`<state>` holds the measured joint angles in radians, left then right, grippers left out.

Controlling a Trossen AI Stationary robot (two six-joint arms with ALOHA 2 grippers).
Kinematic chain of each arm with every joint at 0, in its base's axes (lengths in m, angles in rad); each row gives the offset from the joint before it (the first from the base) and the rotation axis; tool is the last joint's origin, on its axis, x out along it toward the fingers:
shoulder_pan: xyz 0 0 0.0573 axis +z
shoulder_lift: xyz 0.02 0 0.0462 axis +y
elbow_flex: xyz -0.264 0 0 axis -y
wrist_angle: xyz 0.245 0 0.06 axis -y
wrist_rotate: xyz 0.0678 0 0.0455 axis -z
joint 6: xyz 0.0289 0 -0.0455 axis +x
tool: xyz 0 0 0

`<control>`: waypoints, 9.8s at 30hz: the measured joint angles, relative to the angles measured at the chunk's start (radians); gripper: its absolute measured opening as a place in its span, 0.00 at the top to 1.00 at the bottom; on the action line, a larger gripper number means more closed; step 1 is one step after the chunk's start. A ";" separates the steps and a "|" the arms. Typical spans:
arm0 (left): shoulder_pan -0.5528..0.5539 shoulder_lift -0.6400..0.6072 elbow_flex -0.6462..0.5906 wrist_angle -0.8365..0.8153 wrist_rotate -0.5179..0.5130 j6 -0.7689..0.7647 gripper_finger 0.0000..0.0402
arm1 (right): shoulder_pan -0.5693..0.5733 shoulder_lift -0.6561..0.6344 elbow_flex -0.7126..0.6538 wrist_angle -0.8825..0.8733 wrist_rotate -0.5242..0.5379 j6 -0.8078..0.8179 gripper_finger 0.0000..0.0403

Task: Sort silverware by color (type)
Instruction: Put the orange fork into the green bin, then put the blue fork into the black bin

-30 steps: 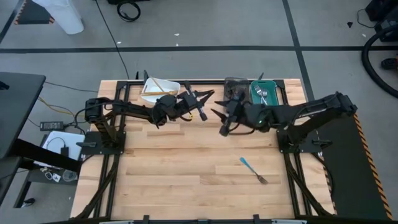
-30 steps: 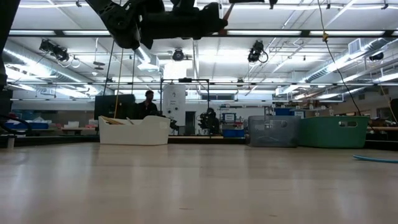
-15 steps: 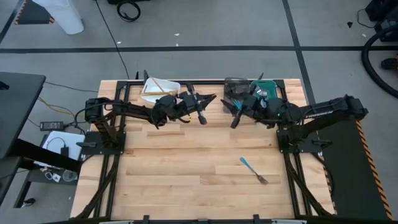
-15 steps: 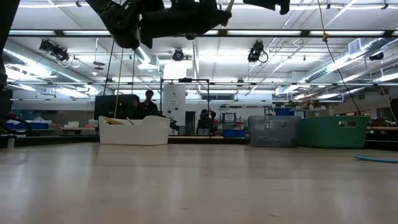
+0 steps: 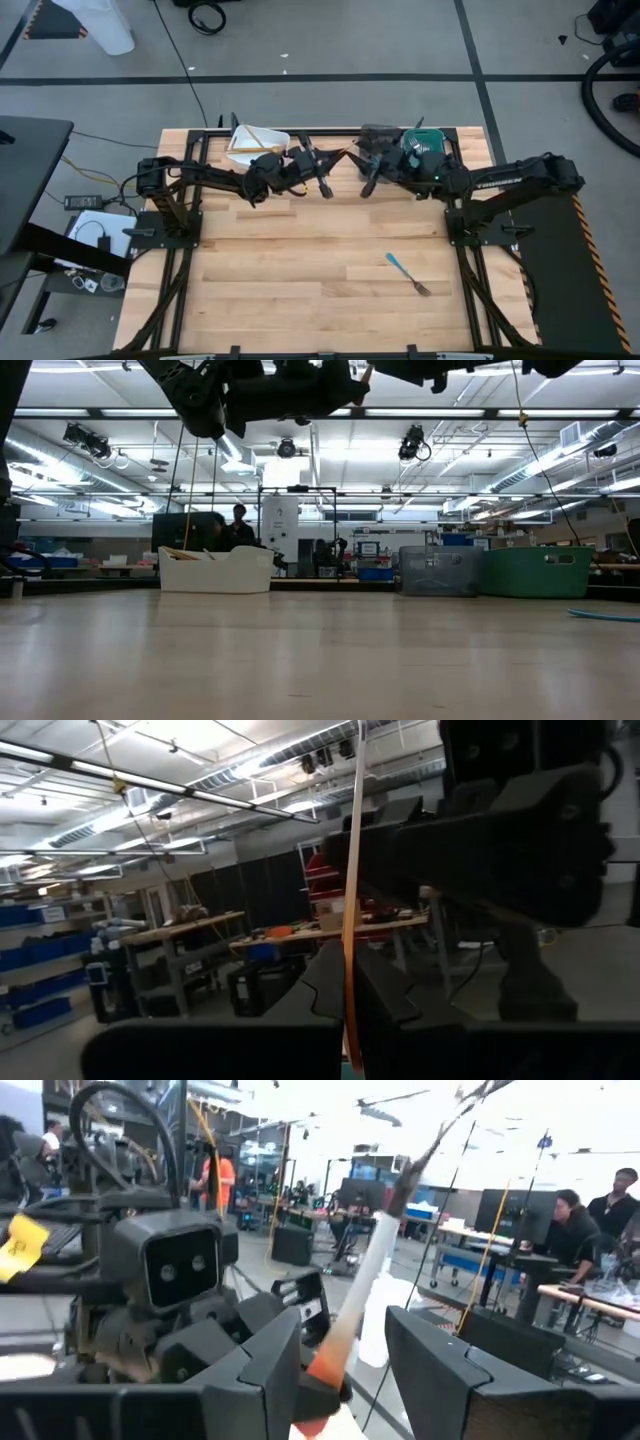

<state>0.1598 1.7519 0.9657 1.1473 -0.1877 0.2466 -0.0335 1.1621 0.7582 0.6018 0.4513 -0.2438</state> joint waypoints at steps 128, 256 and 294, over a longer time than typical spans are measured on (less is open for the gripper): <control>-0.216 0.000 0.000 -0.916 -0.036 -0.158 0.62 | -0.551 0.078 0.077 -1.283 0.154 0.364 0.96; -0.210 0.001 0.000 -0.936 -0.036 -0.156 0.62 | -0.379 0.066 0.239 -1.721 -0.263 0.653 0.69; -0.207 0.001 0.000 -1.043 -0.036 -0.130 0.62 | 0.305 0.075 0.120 -1.522 -0.440 1.155 0.69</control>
<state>-0.0467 1.7527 0.9657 0.1043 -0.2238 0.1165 0.2715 1.2373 0.8780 -0.9199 0.0114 0.9112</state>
